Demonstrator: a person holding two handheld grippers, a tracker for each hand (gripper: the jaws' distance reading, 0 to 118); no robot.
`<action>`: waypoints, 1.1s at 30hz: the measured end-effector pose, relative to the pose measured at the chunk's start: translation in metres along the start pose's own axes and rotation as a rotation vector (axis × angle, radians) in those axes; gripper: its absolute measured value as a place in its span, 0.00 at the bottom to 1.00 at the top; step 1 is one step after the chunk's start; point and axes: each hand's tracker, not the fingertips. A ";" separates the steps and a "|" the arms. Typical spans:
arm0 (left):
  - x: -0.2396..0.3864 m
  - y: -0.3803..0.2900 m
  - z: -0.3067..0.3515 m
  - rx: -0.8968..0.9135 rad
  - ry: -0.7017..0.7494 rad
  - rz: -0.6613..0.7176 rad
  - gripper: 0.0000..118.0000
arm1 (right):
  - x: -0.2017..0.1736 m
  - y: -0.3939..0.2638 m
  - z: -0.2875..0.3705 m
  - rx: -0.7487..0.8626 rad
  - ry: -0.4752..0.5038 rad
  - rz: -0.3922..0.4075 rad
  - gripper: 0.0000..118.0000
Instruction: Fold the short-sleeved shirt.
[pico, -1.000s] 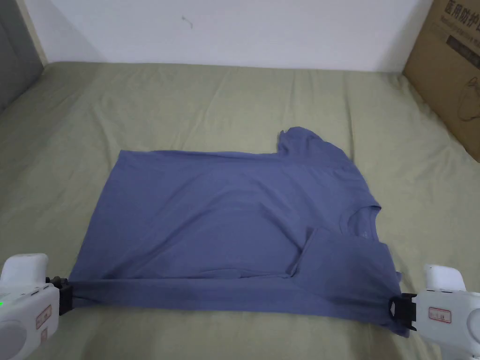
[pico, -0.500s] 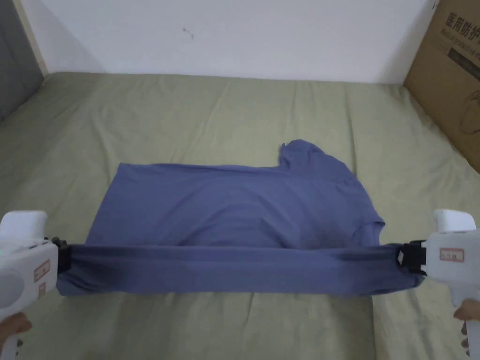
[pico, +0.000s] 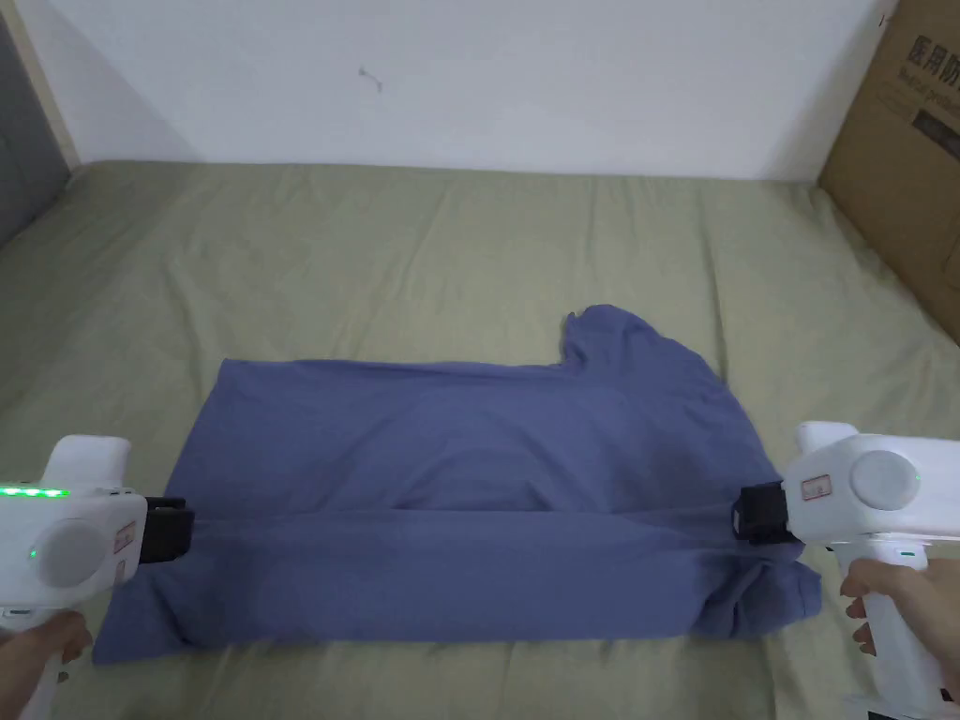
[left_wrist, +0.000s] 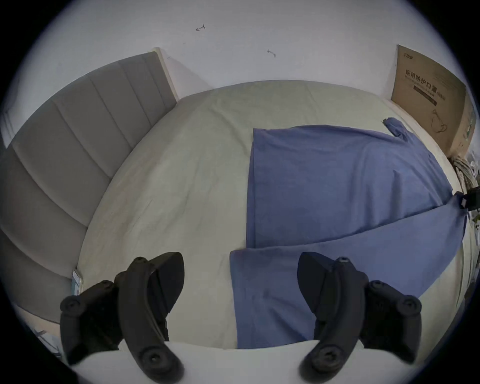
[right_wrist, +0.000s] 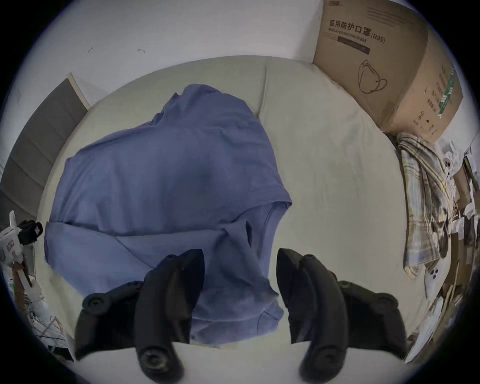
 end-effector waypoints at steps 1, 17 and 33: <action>-0.002 -0.003 0.004 0.002 0.000 0.001 0.80 | 0.002 -0.004 0.005 0.005 0.005 -0.006 0.54; -0.011 -0.104 0.090 0.023 -0.158 0.115 0.03 | 0.007 -0.130 0.065 0.083 0.032 -0.067 0.01; -0.003 -0.084 0.007 -0.051 -0.132 0.144 0.47 | 0.011 -0.156 0.055 0.034 0.040 -0.142 0.01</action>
